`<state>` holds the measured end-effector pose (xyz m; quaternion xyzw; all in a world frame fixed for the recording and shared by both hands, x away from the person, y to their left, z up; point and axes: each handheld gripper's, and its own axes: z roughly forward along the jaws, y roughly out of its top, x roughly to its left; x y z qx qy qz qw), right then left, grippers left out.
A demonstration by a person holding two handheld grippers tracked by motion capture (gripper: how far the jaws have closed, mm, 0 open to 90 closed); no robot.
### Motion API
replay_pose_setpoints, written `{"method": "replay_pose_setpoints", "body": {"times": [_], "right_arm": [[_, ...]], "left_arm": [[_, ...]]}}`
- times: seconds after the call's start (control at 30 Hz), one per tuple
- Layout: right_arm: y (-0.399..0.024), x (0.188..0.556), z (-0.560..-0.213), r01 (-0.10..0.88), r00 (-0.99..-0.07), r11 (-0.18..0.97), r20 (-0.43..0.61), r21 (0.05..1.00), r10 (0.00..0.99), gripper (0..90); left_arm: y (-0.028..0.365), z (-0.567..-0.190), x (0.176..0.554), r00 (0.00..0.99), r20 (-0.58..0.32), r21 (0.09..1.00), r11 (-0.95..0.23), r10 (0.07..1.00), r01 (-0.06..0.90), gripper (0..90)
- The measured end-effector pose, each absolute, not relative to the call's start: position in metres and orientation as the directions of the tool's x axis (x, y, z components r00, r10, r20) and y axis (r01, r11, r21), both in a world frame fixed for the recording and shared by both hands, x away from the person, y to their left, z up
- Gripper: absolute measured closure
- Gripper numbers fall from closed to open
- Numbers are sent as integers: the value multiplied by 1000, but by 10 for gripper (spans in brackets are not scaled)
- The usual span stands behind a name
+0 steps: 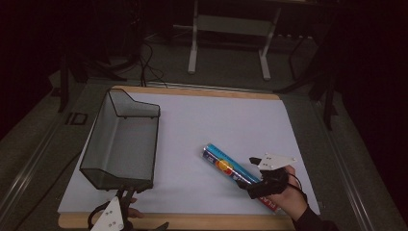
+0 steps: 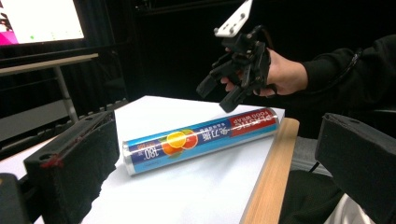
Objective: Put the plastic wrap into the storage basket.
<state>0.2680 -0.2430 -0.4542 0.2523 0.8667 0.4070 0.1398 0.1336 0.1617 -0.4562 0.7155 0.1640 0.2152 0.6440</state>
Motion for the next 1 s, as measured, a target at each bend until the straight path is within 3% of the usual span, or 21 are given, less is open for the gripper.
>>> {"method": "replay_pose_setpoints", "body": {"times": [0.37,1.0], "right_arm": [[-230,283,-467,368,-845,621,-30,692,533,103],[-209,305,-479,487,-830,747,-28,453,558,129]], "left_arm": [[162,-456,134,853,101,992,-120,513,-45,6],[162,-456,134,854,104,991,-126,509,-46,6]]}}
